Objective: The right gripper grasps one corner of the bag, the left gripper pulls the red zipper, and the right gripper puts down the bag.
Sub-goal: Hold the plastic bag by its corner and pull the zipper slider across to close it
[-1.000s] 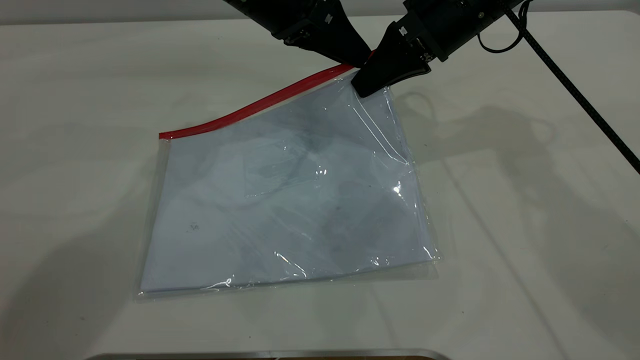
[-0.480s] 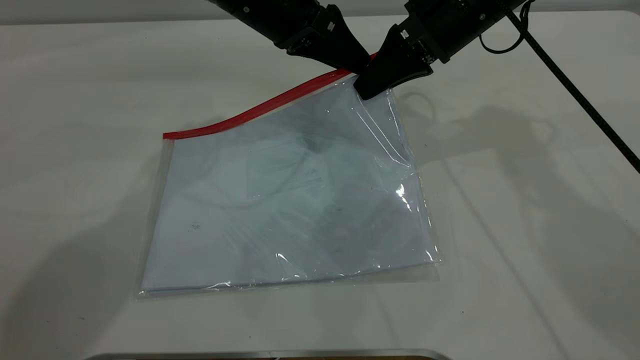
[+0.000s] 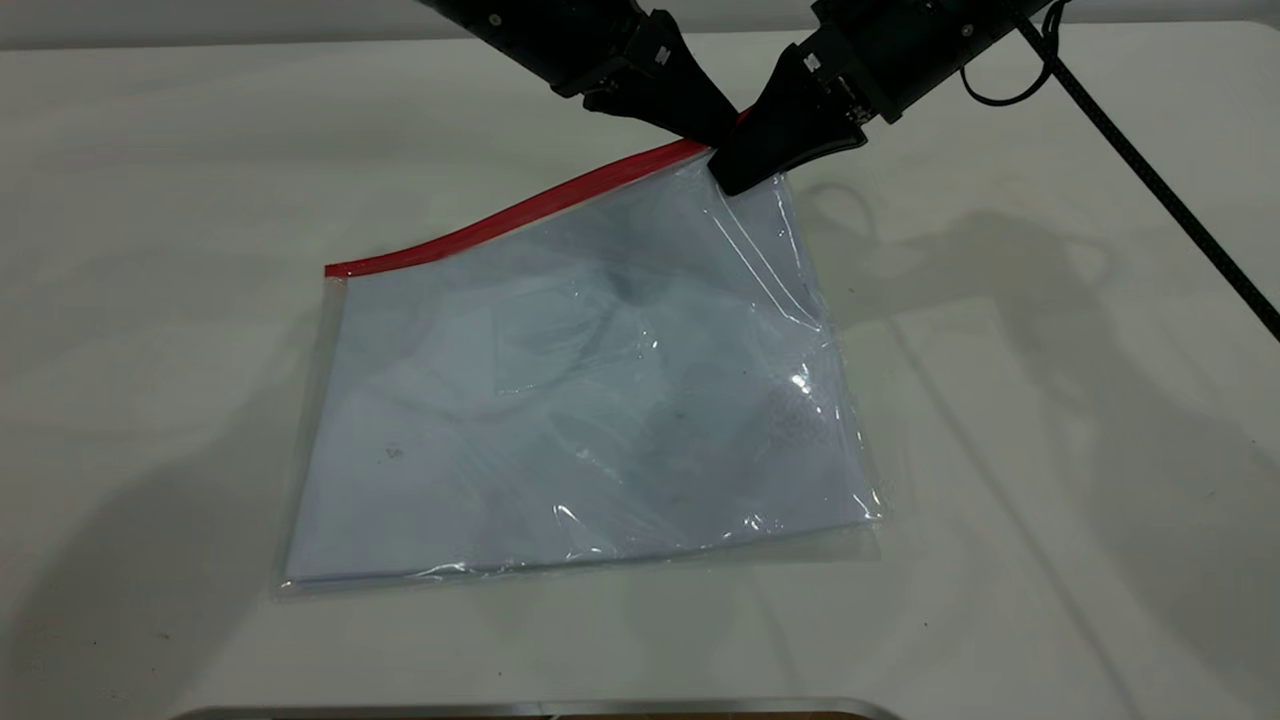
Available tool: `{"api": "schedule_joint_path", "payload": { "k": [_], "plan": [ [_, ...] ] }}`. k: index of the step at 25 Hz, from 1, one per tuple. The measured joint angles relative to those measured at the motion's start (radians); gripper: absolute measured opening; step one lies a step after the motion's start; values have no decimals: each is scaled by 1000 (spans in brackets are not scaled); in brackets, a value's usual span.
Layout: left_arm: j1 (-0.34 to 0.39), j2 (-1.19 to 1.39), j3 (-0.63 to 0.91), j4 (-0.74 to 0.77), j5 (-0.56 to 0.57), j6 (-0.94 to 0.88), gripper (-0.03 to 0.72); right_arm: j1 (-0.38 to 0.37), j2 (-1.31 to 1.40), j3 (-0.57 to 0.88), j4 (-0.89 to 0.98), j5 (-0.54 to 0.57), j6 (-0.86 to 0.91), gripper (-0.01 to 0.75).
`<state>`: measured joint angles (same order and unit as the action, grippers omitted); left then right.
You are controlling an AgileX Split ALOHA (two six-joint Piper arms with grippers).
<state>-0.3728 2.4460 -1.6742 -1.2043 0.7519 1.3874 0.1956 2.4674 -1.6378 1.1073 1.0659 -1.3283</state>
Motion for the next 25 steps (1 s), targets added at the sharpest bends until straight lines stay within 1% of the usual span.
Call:
{"api": "schedule_joint_path", "payload": {
  "k": [5,13,19,25],
  "plan": [
    [-2,-1,-7,-25,-25,22,85,-37,-15,0,17,20,-15,35],
    [-4,-1,-8,-24,-53,49,85,-80,-15,0,35,38,-24,35],
    [37,-2,-10,58,-56,10,85,-135,-16,0,96,60,-37,35],
    [102,-1,-10,143,-56,-38,84,-167,-17,0,150,67,-49,35]
  ]
}}
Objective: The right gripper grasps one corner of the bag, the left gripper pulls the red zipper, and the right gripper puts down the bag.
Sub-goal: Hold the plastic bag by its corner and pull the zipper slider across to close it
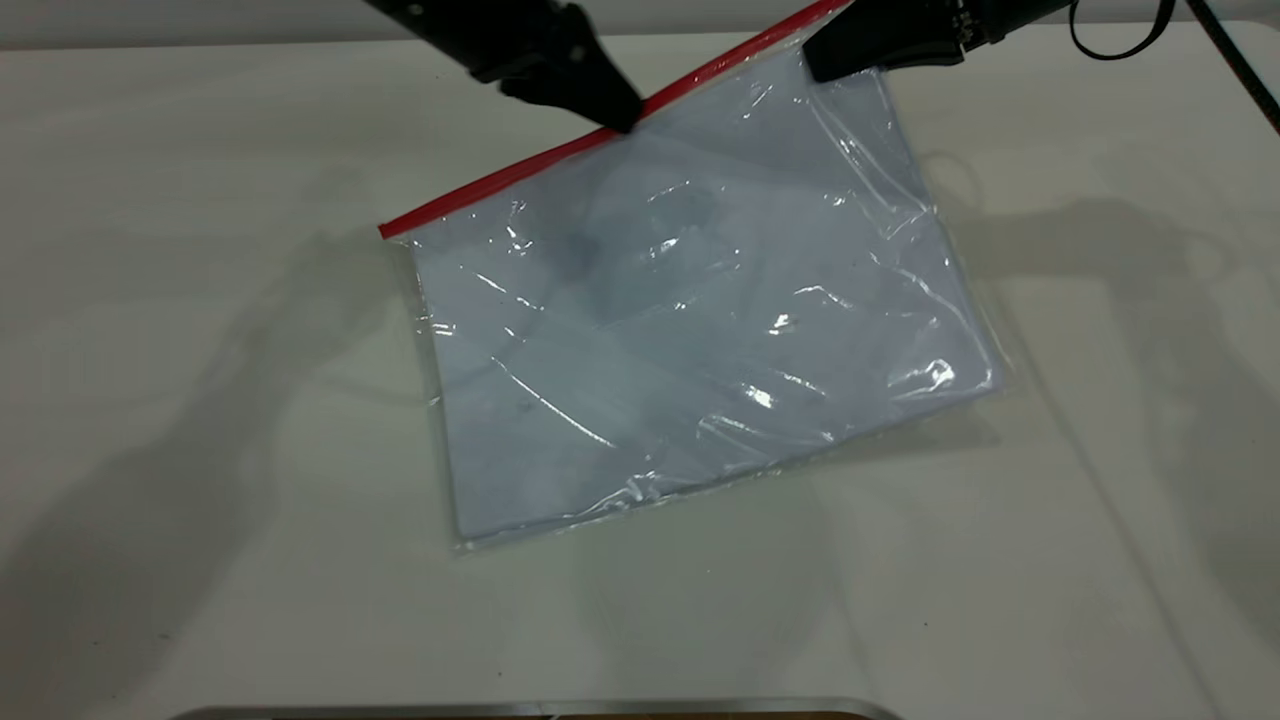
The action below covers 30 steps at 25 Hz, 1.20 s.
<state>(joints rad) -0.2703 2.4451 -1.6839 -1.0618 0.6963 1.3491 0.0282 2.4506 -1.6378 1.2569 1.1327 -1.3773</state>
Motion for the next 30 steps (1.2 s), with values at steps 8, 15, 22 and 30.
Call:
{"api": "schedule_joint_path", "payload": {
  "k": [8,15,22,30],
  "plan": [
    [70,1,1,138,3,-65,84,-20,-1,0,24,-4,-11,35],
    [109,1,1,317,19,-180,84,-20,-1,0,24,-19,-11,35],
    [141,1,1,464,24,-311,84,-21,-1,0,32,-23,-11,35],
    [148,1,1,530,28,-390,89,-20,-1,0,37,-24,-11,35]
  ]
}}
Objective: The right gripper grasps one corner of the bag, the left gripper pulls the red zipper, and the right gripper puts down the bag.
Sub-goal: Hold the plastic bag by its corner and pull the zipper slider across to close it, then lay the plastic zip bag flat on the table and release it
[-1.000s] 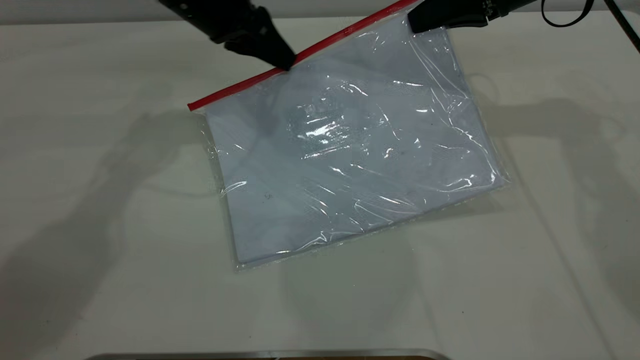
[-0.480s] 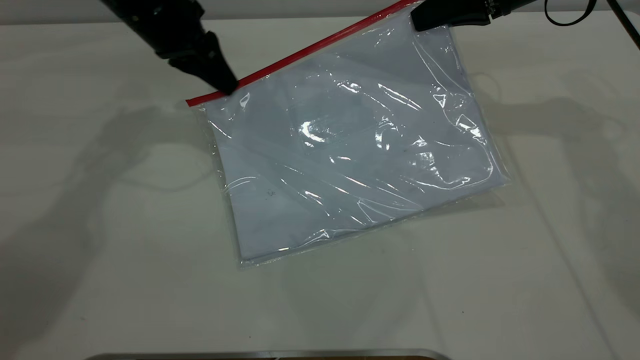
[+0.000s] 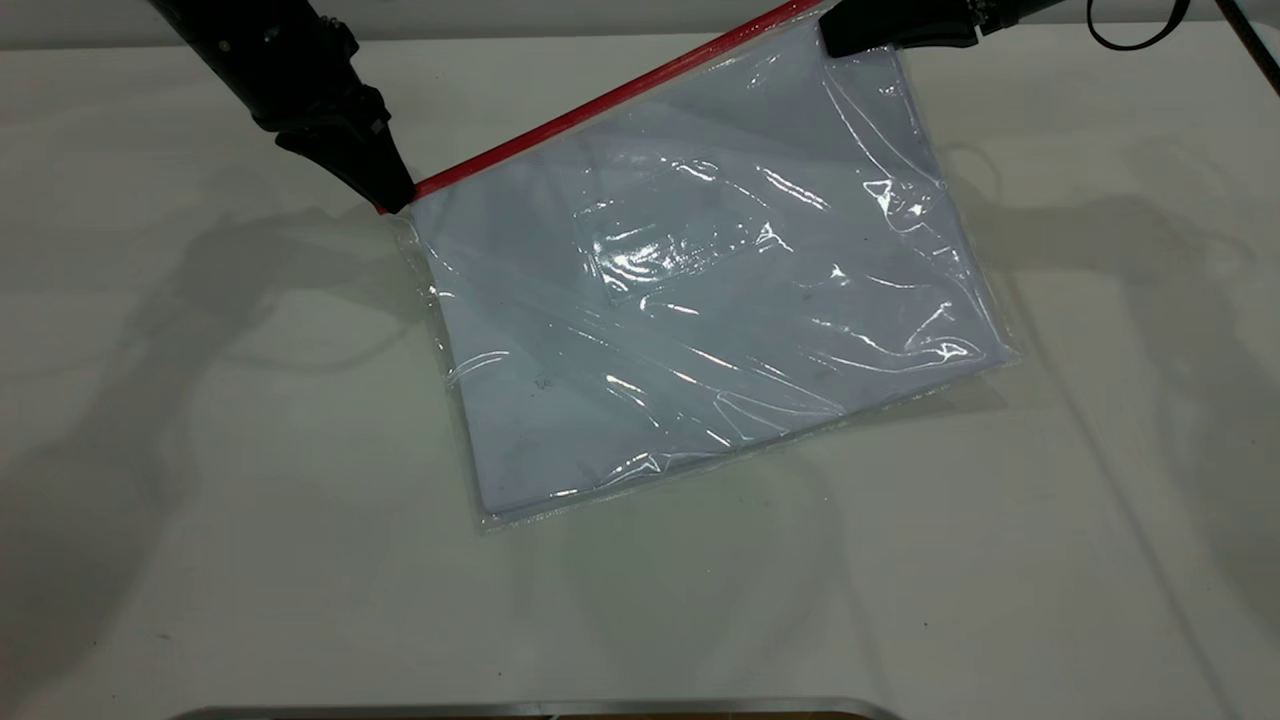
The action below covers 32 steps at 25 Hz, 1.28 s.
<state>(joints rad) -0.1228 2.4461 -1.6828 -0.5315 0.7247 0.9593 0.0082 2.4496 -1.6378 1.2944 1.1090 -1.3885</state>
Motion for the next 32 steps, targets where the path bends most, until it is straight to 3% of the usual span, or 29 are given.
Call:
{"api": "schedule_joint_path", "payload": {
  "k": [5,10,14,18,21,23,27,32],
  "plan": [
    [4,-34,2,-23,-8,-6,146,-1,0,0,-2,-61,-15,38],
    [10,-143,2,-134,-14,23,323,3,43,0,4,-219,-19,79],
    [10,-270,3,-211,53,28,445,14,84,0,-35,-339,-19,204],
    [10,-420,4,-284,213,1,475,23,86,0,-222,-497,16,398],
    [10,-546,5,-327,337,-46,477,16,86,0,-448,-642,167,492],
    [10,-634,5,-334,392,-91,477,3,82,0,-601,-693,337,512],
    [9,-785,5,-329,441,-188,478,-8,34,0,-900,-613,668,516],
    [9,-949,5,-269,442,-309,478,3,-117,0,-1020,-307,874,490]
  ]
}}
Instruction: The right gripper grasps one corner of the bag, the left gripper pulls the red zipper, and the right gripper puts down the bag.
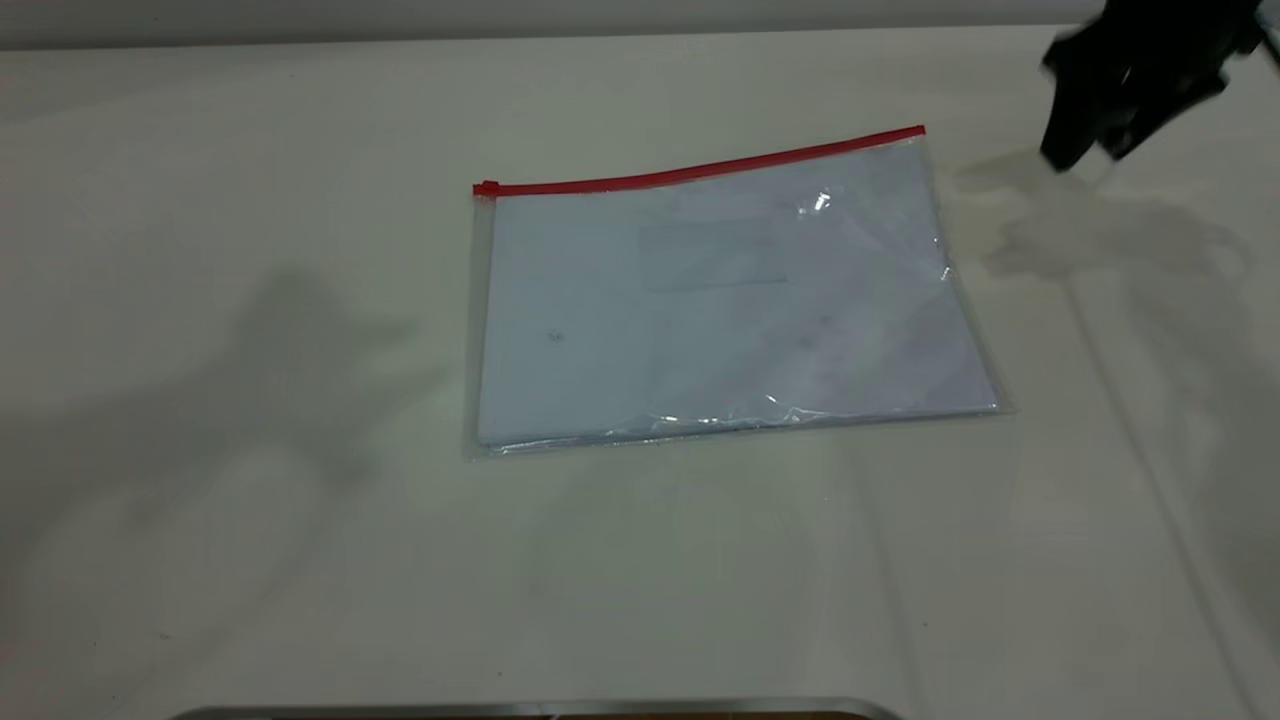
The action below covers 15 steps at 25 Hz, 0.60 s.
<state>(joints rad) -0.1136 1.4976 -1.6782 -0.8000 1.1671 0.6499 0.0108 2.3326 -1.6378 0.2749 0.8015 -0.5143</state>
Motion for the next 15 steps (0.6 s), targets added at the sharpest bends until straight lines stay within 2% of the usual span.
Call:
{"api": "schedule_joint_path", "payload": {
  "k": [5,9,15],
  "plan": [
    [0,-125,18,134,0,-170,478,2,-144,0,129,231,33,465],
    [0,-244,118,216,0,-234,475,11,-214,0,224,373,59,452],
    [0,-502,370,322,0,-309,458,44,-357,127,197,394,108,452]
  ]
}}
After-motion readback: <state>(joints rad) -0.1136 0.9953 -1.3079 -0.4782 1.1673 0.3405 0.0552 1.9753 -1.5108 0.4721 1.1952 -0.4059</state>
